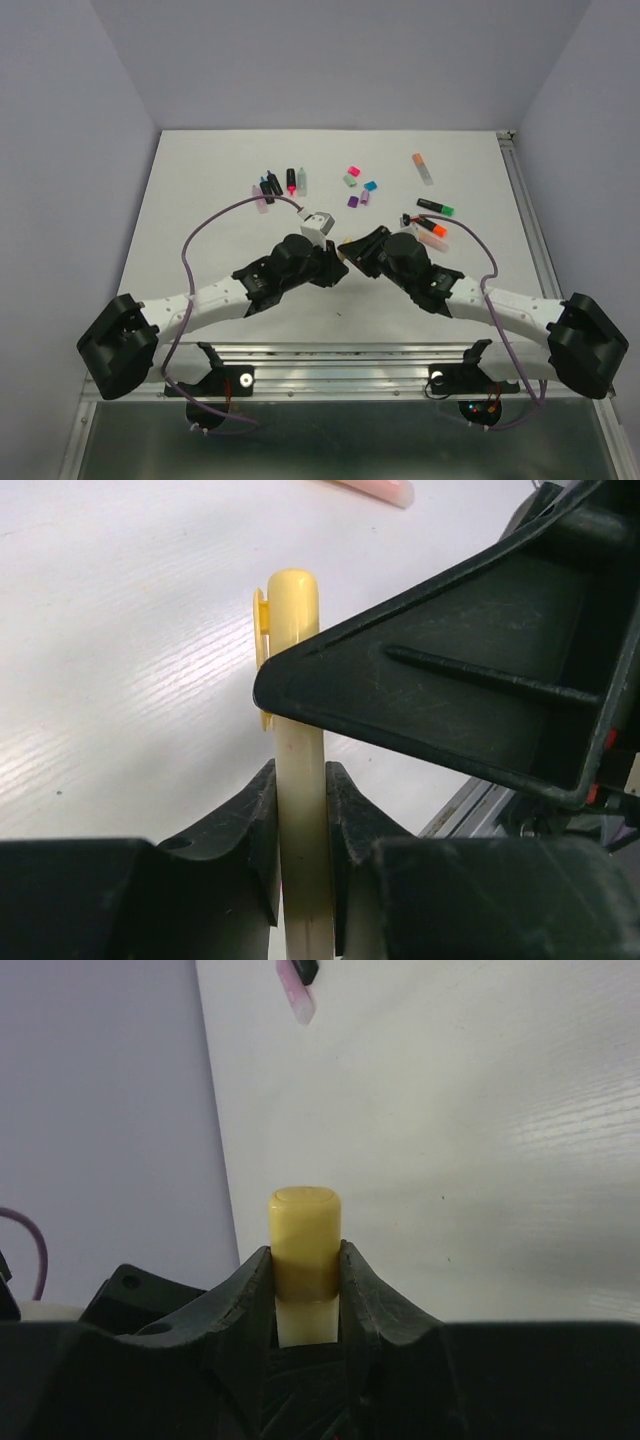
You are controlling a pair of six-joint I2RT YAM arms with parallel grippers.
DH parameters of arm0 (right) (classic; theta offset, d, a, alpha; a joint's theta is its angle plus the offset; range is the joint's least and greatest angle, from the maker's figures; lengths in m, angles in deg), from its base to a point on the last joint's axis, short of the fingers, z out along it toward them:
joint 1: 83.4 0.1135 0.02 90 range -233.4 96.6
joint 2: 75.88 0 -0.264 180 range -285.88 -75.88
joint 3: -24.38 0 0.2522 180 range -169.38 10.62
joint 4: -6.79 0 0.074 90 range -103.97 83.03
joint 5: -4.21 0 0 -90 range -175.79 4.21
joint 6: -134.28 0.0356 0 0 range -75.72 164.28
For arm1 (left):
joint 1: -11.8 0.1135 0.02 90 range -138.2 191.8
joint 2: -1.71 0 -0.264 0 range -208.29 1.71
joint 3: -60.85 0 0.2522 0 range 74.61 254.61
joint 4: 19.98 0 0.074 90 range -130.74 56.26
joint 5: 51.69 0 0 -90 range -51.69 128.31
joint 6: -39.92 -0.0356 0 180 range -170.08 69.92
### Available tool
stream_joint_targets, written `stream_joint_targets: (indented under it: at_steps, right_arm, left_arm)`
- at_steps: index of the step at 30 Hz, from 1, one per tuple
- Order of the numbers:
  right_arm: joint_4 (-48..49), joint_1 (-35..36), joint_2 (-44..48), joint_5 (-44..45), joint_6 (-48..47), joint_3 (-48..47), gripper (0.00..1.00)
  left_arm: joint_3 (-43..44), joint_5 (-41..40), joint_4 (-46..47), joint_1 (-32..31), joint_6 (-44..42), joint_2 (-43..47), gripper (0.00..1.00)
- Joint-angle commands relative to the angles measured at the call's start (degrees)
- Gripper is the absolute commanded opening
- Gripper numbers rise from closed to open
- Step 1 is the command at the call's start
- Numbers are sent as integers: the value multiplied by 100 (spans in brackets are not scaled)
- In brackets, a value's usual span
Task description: Open the pen caps
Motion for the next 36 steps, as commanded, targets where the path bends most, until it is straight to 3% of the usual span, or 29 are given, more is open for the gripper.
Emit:
stream_joint_targets:
  at_steps: [1, 3, 12, 21, 31, 36]
  right_arm:
    - [-837, -7, -603, 2317, 152, -795, 1]
    - [-1277, -181, -988, 2875, 223, -1402, 1]
    - [-1218, -1307, -2027, 2350, -927, -2660, 1]
    - [-1850, -1448, -3344, 1666, -2596, -3960, 1]
    - [-2237, -1510, -5163, 997, -3916, -5542, 1]
    - [-2396, -1510, -5605, 883, -4215, -5930, 2]
  left_arm:
    - [208, -274, 239, -550, 496, 406, 0]
    - [68, -712, -42, -840, 785, 661, 0]
    - [-1014, -1031, -165, -1254, 1675, 1752, 0]
    - [-198, -2498, -1817, -1167, 1939, 1402, 0]
    - [14, -2068, -1924, 327, 1641, 962, 0]
    - [-126, -1936, -1757, 925, 1517, 751, 0]
